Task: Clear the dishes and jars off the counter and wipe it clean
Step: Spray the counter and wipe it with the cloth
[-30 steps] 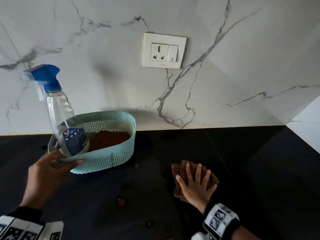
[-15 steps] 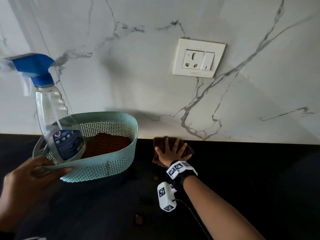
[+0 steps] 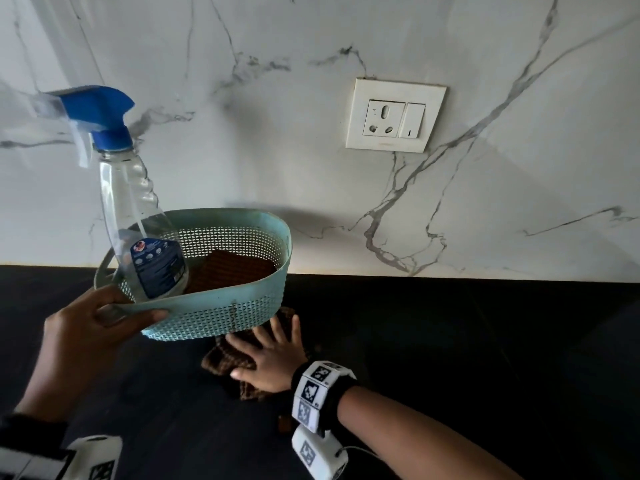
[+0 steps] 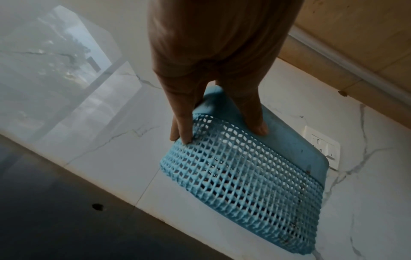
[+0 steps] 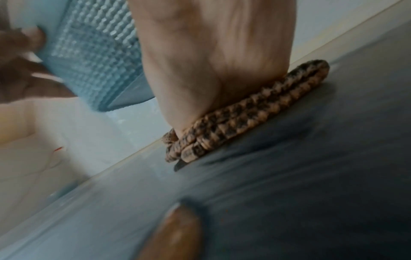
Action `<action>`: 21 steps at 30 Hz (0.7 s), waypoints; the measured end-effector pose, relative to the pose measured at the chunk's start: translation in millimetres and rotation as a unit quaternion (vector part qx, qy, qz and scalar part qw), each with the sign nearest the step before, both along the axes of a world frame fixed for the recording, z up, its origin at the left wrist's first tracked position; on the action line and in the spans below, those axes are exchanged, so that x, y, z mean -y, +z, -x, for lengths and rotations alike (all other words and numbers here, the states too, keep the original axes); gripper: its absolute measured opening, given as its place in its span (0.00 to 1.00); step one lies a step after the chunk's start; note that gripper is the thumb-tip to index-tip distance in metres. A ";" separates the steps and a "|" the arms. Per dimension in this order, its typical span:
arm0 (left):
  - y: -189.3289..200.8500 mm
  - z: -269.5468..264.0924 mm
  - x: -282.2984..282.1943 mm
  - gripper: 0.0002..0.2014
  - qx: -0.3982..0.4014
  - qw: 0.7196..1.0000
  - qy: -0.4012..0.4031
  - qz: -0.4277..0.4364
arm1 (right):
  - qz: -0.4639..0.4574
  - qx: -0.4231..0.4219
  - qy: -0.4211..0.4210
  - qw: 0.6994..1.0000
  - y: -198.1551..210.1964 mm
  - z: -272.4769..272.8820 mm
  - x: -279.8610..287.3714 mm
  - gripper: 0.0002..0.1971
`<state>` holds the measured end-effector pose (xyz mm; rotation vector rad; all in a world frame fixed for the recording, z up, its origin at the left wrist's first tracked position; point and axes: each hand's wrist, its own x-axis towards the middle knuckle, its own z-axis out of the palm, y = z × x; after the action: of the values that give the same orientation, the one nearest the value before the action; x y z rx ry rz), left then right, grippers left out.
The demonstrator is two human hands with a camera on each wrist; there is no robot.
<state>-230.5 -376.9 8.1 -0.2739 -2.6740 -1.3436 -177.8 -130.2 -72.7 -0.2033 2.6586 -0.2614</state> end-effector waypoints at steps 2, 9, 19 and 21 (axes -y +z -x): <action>17.4 -15.2 -19.3 0.18 -0.025 0.999 0.011 -0.036 | -0.020 -0.022 -0.060 0.998 2.3 -1.5 -21.9 0.30; 5.6 -27.4 -65.1 0.15 -0.073 0.995 -0.032 -0.057 | -0.031 -0.020 -0.342 0.939 5.2 -50.4 -161.6 0.31; -33.6 -29.6 -138.4 0.12 -0.010 0.993 -0.092 -0.078 | -0.029 -0.014 -0.511 0.859 0.0 -164.0 -241.2 0.31; -40.4 -26.5 -150.4 0.13 -0.006 0.993 -0.093 -0.068 | -0.031 -0.012 -0.520 0.854 -1.1 -167.4 -234.5 0.31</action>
<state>-203.9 -226.5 -32.3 -0.5239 -2.5853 -1.5632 -10.3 104.2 -73.8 1.2872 2.5151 -0.4908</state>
